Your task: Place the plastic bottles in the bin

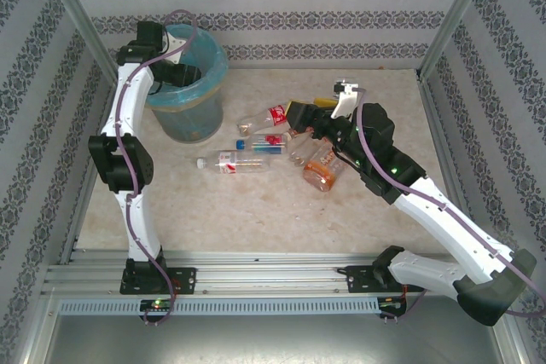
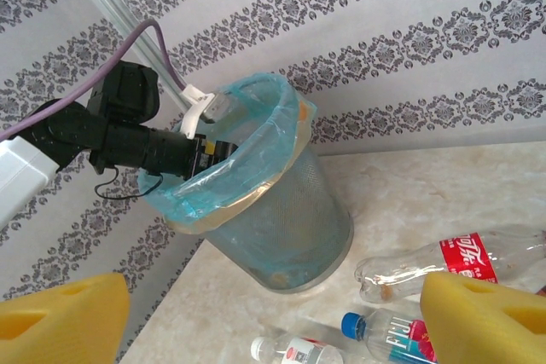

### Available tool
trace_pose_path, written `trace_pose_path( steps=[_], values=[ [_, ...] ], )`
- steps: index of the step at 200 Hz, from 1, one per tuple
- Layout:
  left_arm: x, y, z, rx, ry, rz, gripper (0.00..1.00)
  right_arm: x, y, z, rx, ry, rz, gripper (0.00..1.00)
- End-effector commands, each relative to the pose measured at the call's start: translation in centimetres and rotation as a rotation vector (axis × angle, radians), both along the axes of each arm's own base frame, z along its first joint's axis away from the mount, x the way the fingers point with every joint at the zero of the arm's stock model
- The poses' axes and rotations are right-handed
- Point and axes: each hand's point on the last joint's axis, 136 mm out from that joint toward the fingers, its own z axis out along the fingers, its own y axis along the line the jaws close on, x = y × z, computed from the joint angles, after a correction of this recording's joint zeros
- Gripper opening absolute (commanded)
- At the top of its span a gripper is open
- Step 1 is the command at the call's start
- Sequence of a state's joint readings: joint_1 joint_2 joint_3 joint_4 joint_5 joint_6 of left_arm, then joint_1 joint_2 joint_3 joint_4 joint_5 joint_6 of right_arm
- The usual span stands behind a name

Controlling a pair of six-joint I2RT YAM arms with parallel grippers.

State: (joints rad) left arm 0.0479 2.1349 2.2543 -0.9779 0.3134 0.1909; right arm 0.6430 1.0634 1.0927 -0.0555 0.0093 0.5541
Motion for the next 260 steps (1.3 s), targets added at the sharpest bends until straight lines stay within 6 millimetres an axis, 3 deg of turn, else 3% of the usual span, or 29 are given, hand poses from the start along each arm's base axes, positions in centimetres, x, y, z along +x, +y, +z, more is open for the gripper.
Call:
trace_pose_path(
  steps=[1, 72, 110, 172, 203, 226, 260],
  values=[
    [0.1, 0.7, 2.2, -0.026, -0.040, 0.027, 0.81, 0.1, -0.1, 0.5, 0.029, -0.005, 0.006, 0.89],
    [0.2, 1.3, 5.9, -0.056, -0.135, 0.067, 0.83, 1.0, 0.0, -0.5, 0.013, 0.056, -0.013, 0.88],
    [-0.4, 1.4, 10.3, -0.069, -0.246, 0.086, 0.83, 1.2, 1.2, -1.4, -0.049, 0.105, 0.038, 0.85],
    [-2.7, 1.5, 18.5, -0.101, -0.454, 0.136, 0.83, 0.0, 4.7, -2.7, -0.262, 0.047, 0.302, 0.84],
    [-5.2, 2.0, 21.1, -0.098, -0.531, 0.184, 0.82, -0.4, 6.9, -3.4, -0.353, 0.047, 0.466, 0.83],
    [-8.4, 2.1, 22.6, -0.099, -0.609, 0.201, 0.81, -0.5, 8.4, -3.9, -0.402, 0.024, 0.570, 0.81],
    [-13.8, 1.1, 22.0, -0.091, -0.697, 0.169, 0.82, 0.0, 10.1, -7.1, -0.553, -0.021, 0.684, 0.79]
  ],
)
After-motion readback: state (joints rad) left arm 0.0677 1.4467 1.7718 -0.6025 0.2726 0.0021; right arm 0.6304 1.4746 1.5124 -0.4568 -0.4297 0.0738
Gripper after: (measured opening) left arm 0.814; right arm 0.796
